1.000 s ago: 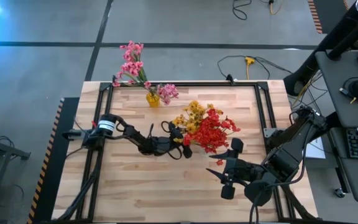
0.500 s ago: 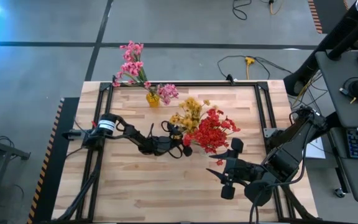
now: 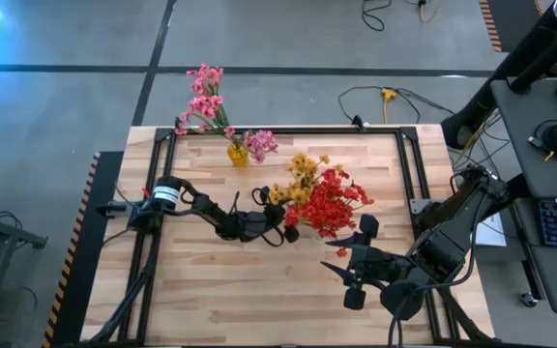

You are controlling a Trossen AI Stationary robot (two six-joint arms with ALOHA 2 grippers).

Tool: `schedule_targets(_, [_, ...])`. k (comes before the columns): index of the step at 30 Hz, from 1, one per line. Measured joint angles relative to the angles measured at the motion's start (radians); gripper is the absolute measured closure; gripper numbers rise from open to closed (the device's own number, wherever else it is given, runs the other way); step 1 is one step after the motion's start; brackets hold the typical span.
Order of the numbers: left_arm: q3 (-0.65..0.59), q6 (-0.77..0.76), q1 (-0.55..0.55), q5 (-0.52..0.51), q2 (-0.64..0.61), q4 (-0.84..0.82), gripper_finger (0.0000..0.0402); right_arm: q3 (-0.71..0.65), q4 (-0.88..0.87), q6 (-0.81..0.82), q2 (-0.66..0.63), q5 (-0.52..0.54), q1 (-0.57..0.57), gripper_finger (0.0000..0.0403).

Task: Sort flowers into vase by color
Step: Adjust the violet vase

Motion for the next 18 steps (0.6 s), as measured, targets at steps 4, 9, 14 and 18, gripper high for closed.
schedule_targets(4, [0.0, 0.032, 0.002, -0.052, -0.001, -0.012, 0.0217, 0.0, 0.0, 0.0, 0.0, 0.0, 0.0, 0.0211])
schedule_targets(9, [-0.001, 0.048, 0.003, -0.069, -0.001, -0.013, 0.0217, 0.0, 0.0, 0.0, 0.0, 0.0, 0.0, 0.0211])
schedule_targets(14, [-0.001, 0.048, 0.005, -0.078, -0.001, -0.022, 0.0217, 0.0, 0.0, 0.0, 0.0, 0.0, 0.0, 0.0211])
schedule_targets(18, [-0.001, 0.046, 0.0, -0.078, -0.001, -0.022, 0.0217, -0.001, 0.0, 0.0, 0.0, 0.0, 0.0, 0.0211])
